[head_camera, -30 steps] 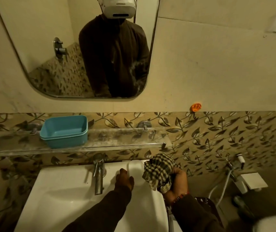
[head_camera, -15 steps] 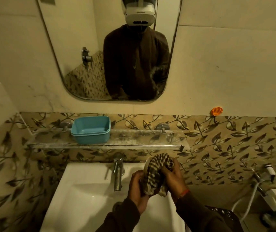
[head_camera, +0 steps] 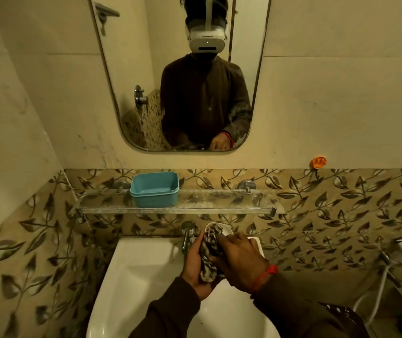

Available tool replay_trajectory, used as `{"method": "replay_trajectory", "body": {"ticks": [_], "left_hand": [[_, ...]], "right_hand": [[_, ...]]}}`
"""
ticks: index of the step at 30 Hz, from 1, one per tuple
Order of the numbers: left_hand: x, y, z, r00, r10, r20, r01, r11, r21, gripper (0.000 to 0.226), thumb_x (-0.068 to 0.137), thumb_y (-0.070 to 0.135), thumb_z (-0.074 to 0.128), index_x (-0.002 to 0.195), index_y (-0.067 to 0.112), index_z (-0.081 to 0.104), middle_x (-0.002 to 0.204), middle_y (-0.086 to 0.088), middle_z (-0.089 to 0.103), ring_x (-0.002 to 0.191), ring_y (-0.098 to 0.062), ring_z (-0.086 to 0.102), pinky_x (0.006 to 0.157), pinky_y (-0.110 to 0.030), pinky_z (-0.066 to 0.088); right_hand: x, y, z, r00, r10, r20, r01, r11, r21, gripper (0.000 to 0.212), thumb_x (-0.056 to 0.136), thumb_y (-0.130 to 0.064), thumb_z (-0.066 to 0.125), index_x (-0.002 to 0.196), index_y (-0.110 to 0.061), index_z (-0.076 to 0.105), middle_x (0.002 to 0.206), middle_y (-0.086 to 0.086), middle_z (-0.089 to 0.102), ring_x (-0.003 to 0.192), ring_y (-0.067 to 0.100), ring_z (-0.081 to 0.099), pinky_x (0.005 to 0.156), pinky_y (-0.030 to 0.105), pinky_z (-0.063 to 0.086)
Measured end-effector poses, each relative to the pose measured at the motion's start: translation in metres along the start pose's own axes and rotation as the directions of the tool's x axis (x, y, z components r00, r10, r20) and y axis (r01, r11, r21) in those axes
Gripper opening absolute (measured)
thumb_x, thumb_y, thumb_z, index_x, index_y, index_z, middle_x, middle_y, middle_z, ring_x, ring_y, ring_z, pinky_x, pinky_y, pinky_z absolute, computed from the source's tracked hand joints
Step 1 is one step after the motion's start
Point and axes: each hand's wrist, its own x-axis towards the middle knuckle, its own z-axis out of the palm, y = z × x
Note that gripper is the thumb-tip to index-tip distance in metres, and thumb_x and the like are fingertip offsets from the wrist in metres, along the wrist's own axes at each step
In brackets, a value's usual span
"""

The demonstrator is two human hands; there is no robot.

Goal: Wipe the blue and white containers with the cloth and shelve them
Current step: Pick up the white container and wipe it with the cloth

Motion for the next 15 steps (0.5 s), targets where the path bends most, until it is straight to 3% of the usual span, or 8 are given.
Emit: {"method": "replay_trajectory", "body": {"ticks": [3, 6, 8, 10, 12, 15], "left_hand": [[-0.008, -0.007, 0.005, 1.0, 0.014, -0.01, -0.013, 0.997, 0.082, 0.063, 0.09, 0.063, 0.055, 0.127, 0.015, 0.072, 0.134, -0.021, 0.067, 0.119, -0.038, 0.067, 0.093, -0.054, 0.055], [-0.016, -0.01, 0.016, 1.0, 0.026, 0.002, -0.026, 0.995, 0.096, 0.061, 0.086, 0.062, 0.057, 0.122, 0.016, 0.074, 0.129, -0.021, 0.07, 0.115, -0.038, 0.069, 0.092, -0.056, 0.055], [-0.019, -0.007, 0.023, 1.0, 0.025, -0.007, -0.025, 0.998, 0.066, 0.061, 0.09, 0.062, 0.054, 0.126, 0.016, 0.072, 0.133, -0.022, 0.067, 0.121, -0.041, 0.065, 0.094, -0.057, 0.055], [-0.019, -0.002, 0.026, 0.999, 0.023, -0.033, -0.021, 0.998, 0.057, 0.062, 0.092, 0.062, 0.052, 0.128, 0.016, 0.07, 0.134, -0.023, 0.066, 0.126, -0.042, 0.06, 0.093, -0.057, 0.055], [-0.02, 0.001, 0.023, 0.998, 0.027, -0.056, -0.023, 0.997, 0.075, 0.062, 0.091, 0.061, 0.05, 0.13, 0.015, 0.069, 0.129, -0.023, 0.07, 0.121, -0.041, 0.063, 0.087, -0.053, 0.058], [-0.025, 0.01, 0.012, 0.999, 0.011, -0.034, -0.007, 0.994, 0.111, 0.067, 0.093, 0.062, 0.046, 0.133, 0.012, 0.066, 0.126, -0.023, 0.071, 0.107, -0.037, 0.071, 0.077, -0.046, 0.061]], "right_hand": [[0.003, -0.003, -0.008, 0.997, -0.075, 0.014, 0.076, 0.993, -0.09, 0.063, 0.085, -0.044, 0.058, 0.14, -0.018, 0.038, 0.133, 0.014, 0.052, 0.121, 0.035, 0.046, 0.1, 0.044, 0.038], [0.008, -0.005, -0.02, 0.987, -0.12, -0.111, 0.102, 0.982, -0.16, 0.072, 0.051, -0.032, 0.088, 0.115, -0.009, 0.064, 0.096, 0.018, 0.067, 0.086, 0.038, 0.065, 0.071, 0.04, 0.054], [0.013, -0.008, -0.024, 0.978, -0.079, -0.192, 0.049, 0.986, -0.157, 0.08, 0.038, -0.028, 0.092, 0.111, -0.008, 0.067, 0.088, 0.016, 0.069, 0.078, 0.038, 0.066, 0.064, 0.04, 0.055], [0.016, -0.013, -0.027, 0.978, -0.043, -0.205, 0.02, 0.993, -0.116, 0.072, 0.055, -0.03, 0.085, 0.121, -0.011, 0.062, 0.1, 0.017, 0.066, 0.092, 0.039, 0.061, 0.076, 0.043, 0.05], [0.019, -0.014, -0.028, 0.983, -0.042, -0.18, 0.035, 0.998, -0.043, 0.048, 0.078, -0.031, 0.066, 0.122, -0.016, 0.059, 0.11, 0.013, 0.06, 0.104, 0.035, 0.052, 0.086, 0.039, 0.04], [0.016, -0.012, -0.037, 0.98, -0.187, 0.07, 0.181, 0.98, 0.088, 0.032, 0.089, -0.023, 0.053, 0.12, -0.023, 0.06, 0.115, 0.006, 0.054, 0.109, 0.027, 0.042, 0.094, 0.042, 0.035]]}}
